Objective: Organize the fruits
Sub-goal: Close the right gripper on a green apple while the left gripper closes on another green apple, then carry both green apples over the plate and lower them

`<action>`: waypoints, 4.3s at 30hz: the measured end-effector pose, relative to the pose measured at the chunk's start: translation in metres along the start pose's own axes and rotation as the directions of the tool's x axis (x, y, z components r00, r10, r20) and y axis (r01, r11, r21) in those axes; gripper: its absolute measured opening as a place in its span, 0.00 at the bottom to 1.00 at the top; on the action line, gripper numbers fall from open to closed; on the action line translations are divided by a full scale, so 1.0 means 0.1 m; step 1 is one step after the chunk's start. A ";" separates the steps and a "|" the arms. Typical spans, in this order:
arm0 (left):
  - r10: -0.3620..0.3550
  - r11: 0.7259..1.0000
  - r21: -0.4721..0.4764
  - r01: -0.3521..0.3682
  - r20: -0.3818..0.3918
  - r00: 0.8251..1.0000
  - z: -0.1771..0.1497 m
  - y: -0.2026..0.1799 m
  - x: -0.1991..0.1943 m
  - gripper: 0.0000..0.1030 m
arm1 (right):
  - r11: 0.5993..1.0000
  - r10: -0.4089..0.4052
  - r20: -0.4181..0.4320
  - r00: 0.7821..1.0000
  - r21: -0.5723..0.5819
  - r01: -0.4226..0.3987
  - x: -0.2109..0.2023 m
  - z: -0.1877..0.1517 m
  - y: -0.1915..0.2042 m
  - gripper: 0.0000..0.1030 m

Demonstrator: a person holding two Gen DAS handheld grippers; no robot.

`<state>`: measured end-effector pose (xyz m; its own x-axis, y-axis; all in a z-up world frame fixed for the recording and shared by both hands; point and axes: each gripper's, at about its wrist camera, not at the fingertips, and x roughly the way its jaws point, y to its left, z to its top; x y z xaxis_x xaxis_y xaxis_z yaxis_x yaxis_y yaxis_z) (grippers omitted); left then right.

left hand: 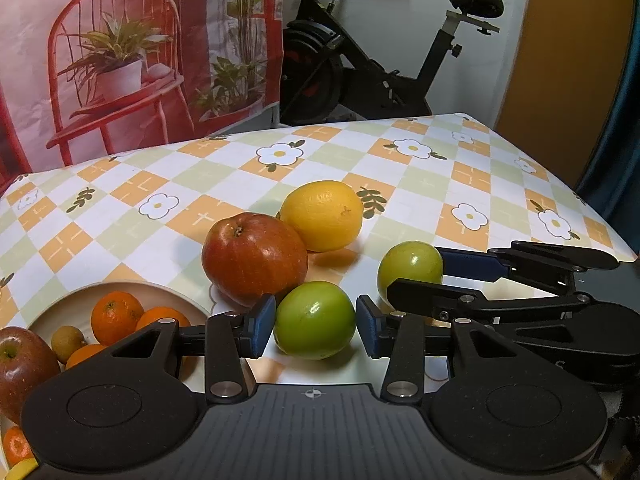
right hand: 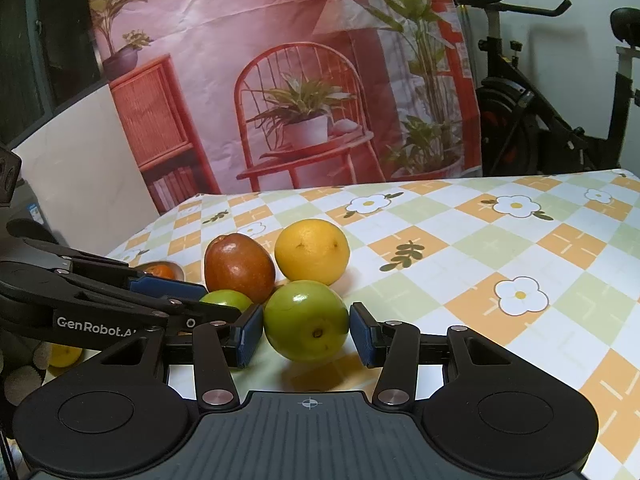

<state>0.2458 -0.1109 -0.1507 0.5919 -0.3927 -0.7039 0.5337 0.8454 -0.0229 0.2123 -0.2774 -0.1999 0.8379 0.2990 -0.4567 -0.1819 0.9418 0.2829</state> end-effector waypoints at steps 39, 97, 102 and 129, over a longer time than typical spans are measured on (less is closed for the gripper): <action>-0.002 1.000 -0.030 0.004 0.046 0.999 -0.07 -0.02 -0.27 0.44 | 1.000 0.001 -0.007 1.000 -0.003 -0.001 0.01 0.00 0.02 0.43; 0.113 0.969 -0.233 -0.087 0.101 0.988 -0.59 0.82 -0.95 0.44 | 0.991 0.018 -0.090 0.996 -0.131 -0.030 0.10 0.29 0.62 0.43; 0.094 0.975 -0.213 -0.068 0.113 0.989 -0.64 0.77 -1.02 0.44 | 0.980 0.073 -0.118 0.990 -0.178 -0.093 0.16 0.36 0.88 0.43; 0.066 0.974 -0.221 -0.049 0.069 0.995 -0.90 0.69 -1.12 0.34 | 0.931 0.199 -0.268 0.943 -0.250 -0.267 0.33 0.14 1.37 0.43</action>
<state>0.1617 0.0243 -0.1373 0.6659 -0.3605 -0.6532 0.3575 0.9226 -0.1448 0.2227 -0.1408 -0.1642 0.6159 0.5103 -0.6002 -0.5219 0.8350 0.1743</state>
